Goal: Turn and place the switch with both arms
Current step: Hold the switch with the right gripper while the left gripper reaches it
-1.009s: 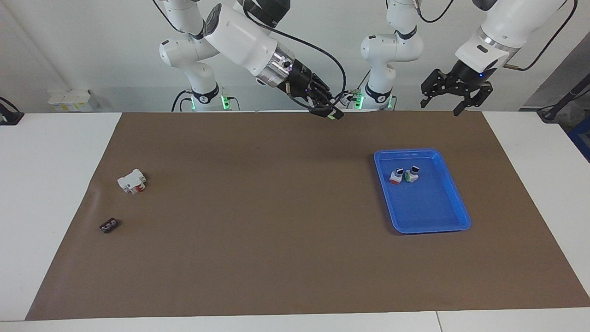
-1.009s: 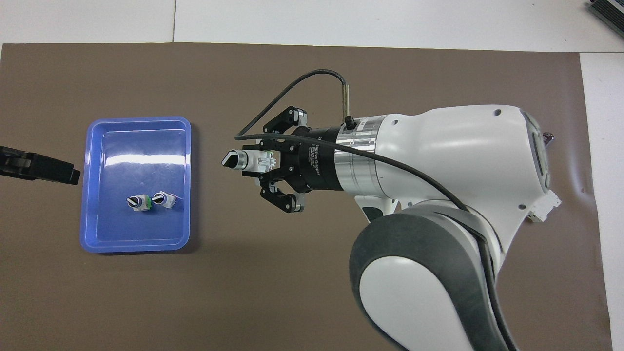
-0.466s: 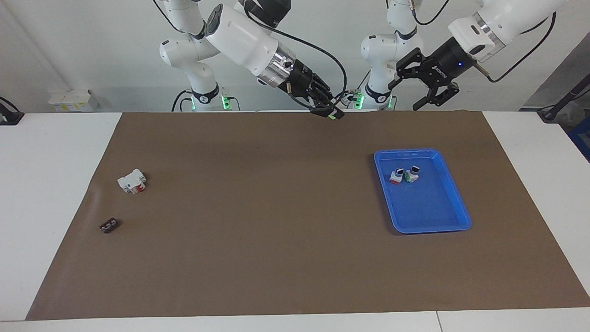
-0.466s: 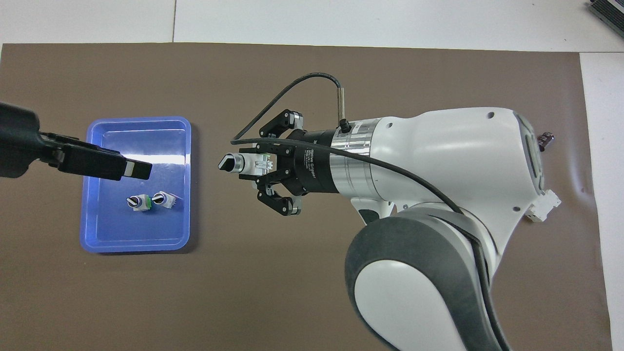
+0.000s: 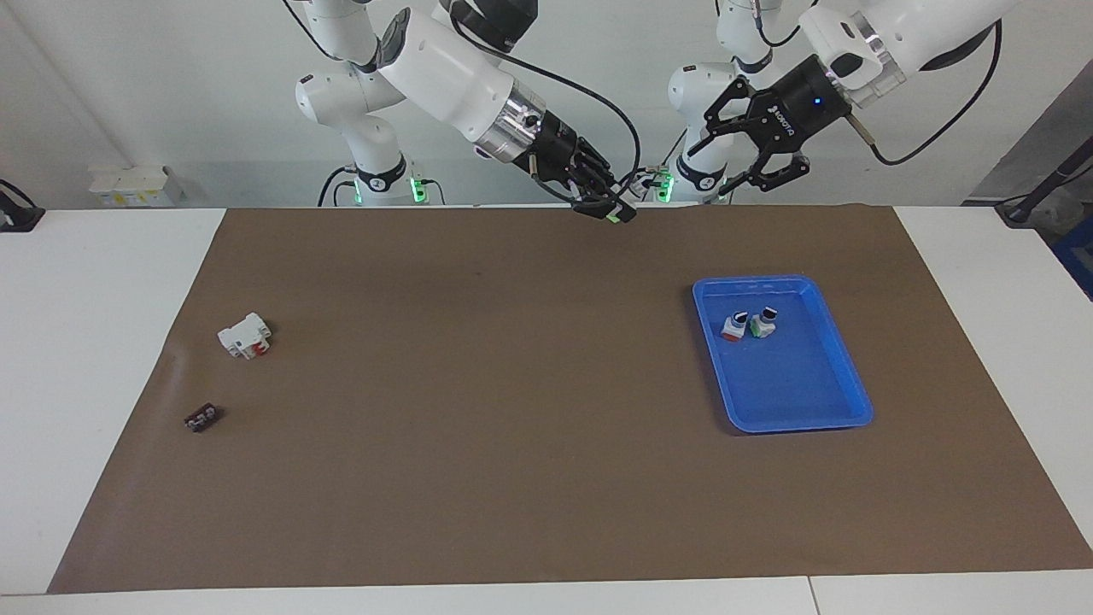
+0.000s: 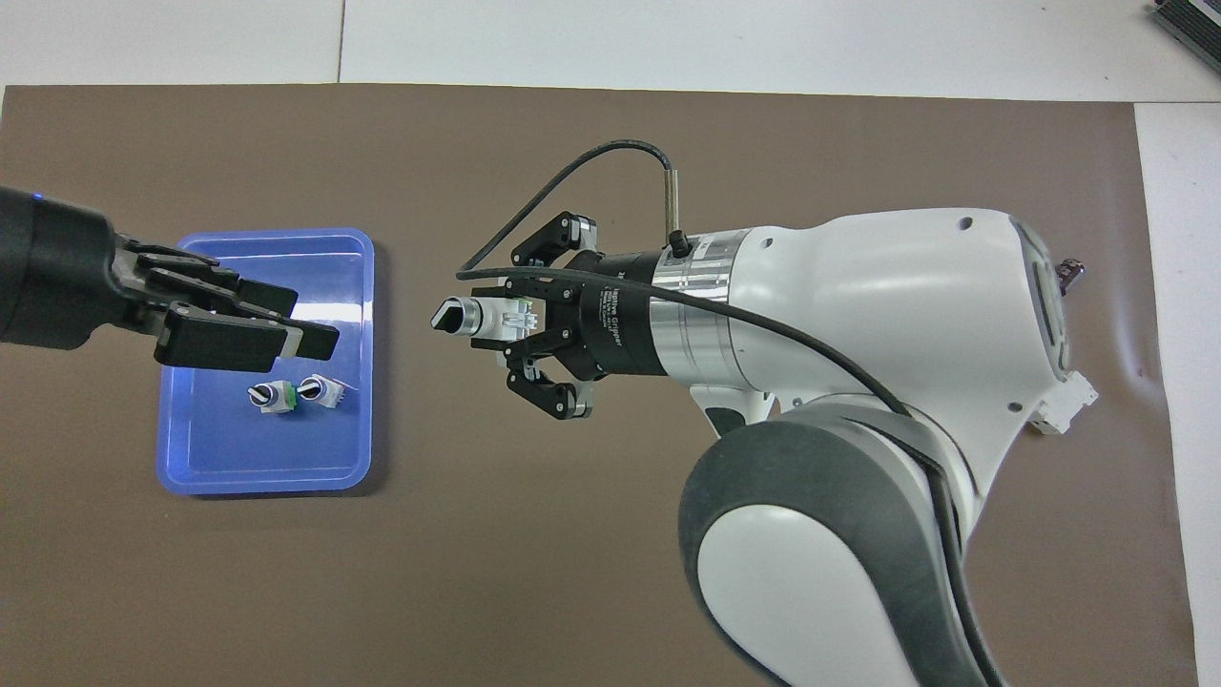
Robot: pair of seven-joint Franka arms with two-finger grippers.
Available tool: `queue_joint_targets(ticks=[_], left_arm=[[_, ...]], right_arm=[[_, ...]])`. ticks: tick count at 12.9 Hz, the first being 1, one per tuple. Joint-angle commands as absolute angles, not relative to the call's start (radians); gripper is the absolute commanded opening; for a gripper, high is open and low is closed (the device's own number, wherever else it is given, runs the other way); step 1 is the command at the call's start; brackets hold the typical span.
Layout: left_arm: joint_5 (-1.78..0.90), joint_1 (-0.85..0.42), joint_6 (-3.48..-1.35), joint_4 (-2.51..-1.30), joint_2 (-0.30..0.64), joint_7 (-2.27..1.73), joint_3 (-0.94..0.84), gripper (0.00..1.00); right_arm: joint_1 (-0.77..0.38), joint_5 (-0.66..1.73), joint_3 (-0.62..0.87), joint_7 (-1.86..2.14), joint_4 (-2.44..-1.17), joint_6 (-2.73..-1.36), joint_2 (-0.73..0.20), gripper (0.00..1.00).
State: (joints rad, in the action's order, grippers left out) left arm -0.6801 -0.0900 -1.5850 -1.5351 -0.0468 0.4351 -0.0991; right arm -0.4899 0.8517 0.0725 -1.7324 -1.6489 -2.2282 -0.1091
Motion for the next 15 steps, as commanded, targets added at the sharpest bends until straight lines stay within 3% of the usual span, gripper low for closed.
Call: queue_joint_targets(ticks=[1,5,10,15], left_arm=[[-0.692,-0.106,-1.666,-1.572,-0.06,0.459,-0.146,0.57],[-0.695,-0.113,-1.69,-1.575,-0.063,0.471,-0.156,0.51],[-0.696,-0.147,-1.707,-1.604,-0.08,0.469,-0.155,0.5],[-0.693,-0.149,-1.747,-1.617,-0.084,0.482,-0.155,0.36]], right_arm=[[-0.482,0.861,0.078,-1.724,-1.66,-2.24,-0.103,0.0],[-0.482,0.861,0.078,-1.724,-1.66,-2.24,-0.103,0.0],[-0.48,0.861,0.078,-1.724,-1.66,-2.238,-0.103,0.0],[-0.48,0.861,0.078,-1.724,-1.658,-2.238,-0.103,0.0]])
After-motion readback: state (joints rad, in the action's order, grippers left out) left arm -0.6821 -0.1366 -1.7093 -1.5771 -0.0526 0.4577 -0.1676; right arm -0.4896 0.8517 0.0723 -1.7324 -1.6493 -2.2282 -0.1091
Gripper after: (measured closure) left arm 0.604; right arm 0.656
